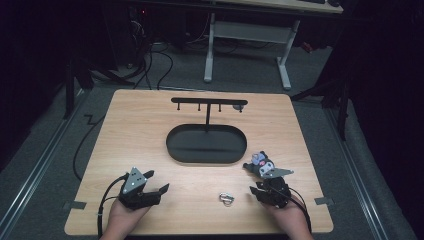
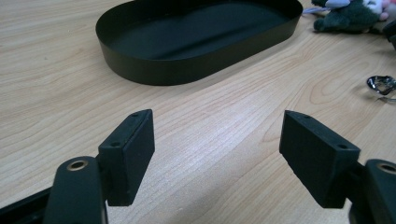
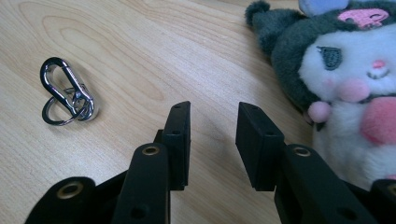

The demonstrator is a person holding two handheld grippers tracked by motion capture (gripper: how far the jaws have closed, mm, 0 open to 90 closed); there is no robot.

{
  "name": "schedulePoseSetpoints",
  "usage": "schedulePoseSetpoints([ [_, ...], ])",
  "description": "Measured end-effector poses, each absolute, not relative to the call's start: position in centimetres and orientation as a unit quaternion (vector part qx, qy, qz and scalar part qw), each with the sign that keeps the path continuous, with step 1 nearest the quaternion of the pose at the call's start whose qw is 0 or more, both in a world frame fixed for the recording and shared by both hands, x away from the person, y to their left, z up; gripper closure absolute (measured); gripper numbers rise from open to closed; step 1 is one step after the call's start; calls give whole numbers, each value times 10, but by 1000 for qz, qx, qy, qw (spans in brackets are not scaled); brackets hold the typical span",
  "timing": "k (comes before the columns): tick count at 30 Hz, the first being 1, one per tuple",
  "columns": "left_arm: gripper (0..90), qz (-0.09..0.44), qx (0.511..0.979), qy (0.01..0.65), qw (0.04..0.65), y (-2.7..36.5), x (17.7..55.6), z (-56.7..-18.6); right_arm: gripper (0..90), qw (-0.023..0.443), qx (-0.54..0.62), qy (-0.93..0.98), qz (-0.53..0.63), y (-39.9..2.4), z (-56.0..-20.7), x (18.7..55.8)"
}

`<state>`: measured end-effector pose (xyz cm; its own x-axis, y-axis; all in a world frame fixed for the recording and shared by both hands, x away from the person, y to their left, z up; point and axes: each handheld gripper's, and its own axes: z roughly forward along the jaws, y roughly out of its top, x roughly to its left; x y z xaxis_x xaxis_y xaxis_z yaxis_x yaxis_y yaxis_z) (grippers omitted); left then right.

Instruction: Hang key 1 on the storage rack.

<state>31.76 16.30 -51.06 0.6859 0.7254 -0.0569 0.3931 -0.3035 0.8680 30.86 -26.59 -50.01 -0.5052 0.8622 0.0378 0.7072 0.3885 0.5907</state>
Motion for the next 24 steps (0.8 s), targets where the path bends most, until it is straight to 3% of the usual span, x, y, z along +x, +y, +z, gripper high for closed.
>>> schedulePoseSetpoints([
  [24,270,151,800,339,472,159,317,-513,585,73,451,873,172,-253,-482,323],
])
